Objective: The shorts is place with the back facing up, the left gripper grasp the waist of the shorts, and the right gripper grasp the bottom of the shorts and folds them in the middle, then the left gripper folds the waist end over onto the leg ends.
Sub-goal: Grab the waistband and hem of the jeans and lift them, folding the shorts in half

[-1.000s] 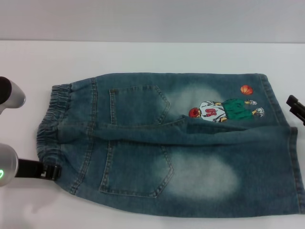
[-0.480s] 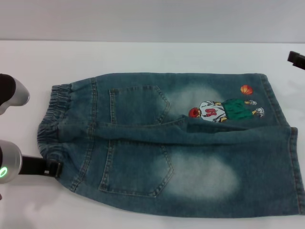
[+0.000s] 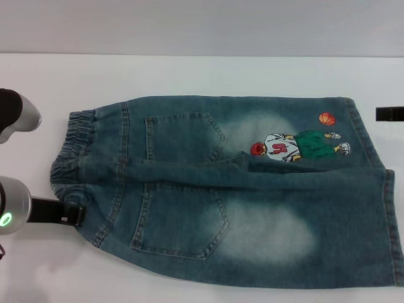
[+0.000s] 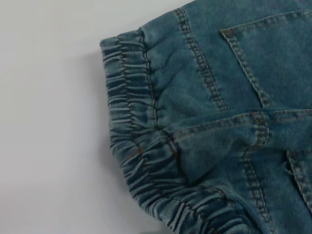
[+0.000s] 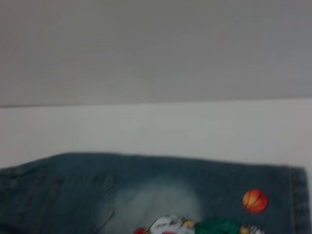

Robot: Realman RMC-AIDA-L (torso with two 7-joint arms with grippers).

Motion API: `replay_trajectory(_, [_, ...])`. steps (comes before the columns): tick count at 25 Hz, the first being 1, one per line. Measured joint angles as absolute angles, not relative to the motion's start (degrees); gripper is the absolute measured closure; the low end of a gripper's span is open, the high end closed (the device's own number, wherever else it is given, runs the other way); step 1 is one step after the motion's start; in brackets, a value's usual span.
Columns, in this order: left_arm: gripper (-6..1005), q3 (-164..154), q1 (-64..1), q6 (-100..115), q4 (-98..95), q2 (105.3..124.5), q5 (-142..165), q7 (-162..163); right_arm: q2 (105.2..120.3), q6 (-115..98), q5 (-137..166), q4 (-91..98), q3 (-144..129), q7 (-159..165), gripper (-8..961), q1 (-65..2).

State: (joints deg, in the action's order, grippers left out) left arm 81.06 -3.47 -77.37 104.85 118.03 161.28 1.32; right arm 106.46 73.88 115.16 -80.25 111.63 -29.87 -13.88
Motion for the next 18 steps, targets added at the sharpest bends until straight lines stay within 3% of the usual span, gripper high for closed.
replay_trajectory(18, [803,81.1,-5.9,-77.7,104.0,118.09,161.2,1.9,107.46,91.9,113.7,-80.2,117.7,-28.5,297,-15.1])
